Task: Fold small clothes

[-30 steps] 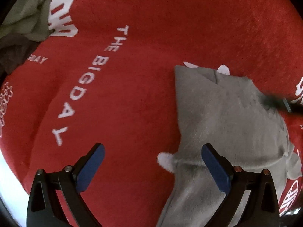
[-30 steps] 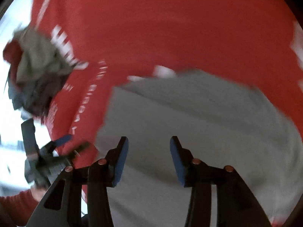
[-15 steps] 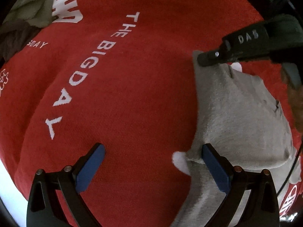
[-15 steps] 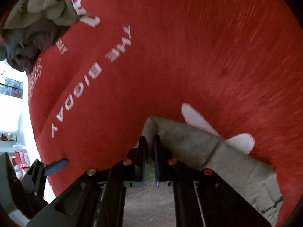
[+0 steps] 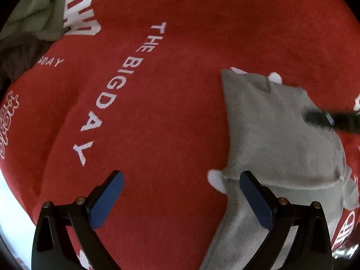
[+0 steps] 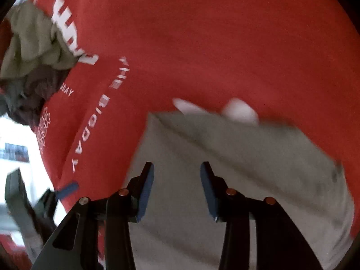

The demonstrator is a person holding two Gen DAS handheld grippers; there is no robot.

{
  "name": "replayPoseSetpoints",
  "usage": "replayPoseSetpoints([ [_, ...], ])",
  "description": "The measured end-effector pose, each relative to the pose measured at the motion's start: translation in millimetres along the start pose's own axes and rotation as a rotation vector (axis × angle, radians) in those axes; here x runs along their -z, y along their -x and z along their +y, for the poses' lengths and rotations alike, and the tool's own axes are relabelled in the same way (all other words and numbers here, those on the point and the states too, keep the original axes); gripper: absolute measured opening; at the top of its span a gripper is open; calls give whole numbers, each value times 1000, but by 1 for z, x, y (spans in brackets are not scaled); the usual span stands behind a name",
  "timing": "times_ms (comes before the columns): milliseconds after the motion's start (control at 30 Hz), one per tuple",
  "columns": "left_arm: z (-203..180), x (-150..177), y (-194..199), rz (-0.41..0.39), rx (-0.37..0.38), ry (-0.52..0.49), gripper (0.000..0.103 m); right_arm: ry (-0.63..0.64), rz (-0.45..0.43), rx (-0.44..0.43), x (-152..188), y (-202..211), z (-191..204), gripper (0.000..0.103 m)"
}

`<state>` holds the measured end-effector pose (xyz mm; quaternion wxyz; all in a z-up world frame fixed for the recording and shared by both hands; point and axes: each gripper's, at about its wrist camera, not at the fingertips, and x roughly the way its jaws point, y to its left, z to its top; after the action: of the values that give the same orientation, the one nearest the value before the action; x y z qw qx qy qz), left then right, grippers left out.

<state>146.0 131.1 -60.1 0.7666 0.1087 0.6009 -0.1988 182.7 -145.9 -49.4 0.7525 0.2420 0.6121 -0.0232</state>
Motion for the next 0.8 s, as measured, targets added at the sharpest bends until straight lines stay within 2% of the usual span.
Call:
replayPoseSetpoints([
  [67,-11,3,6,11,-9,-32,103,-58,-5,23,27,13,-19,47],
  [200,-43,14,17,34,7,-79,103,-165,-67,227,77,40,-80,46],
  [300,-73,24,22,40,10,-132,103,-323,-22,261,104,32,-128,46],
  [333,-85,28,22,46,16,-151,103,-384,-22,221,117,33,-146,44],
  [367,-93,32,24,49,20,-164,103,-404,-81,165,127,44,-153,43],
  [400,-103,36,24,55,25,-180,103,-409,-83,154,133,50,-157,43],
  [467,-124,44,25,71,33,-217,103,-414,-34,197,147,54,-160,43],
  [633,-171,62,26,110,27,-312,103,-541,-93,53,197,80,-175,45],
  [800,-212,78,23,146,24,-391,103,-602,-116,-22,238,96,-183,47],
])
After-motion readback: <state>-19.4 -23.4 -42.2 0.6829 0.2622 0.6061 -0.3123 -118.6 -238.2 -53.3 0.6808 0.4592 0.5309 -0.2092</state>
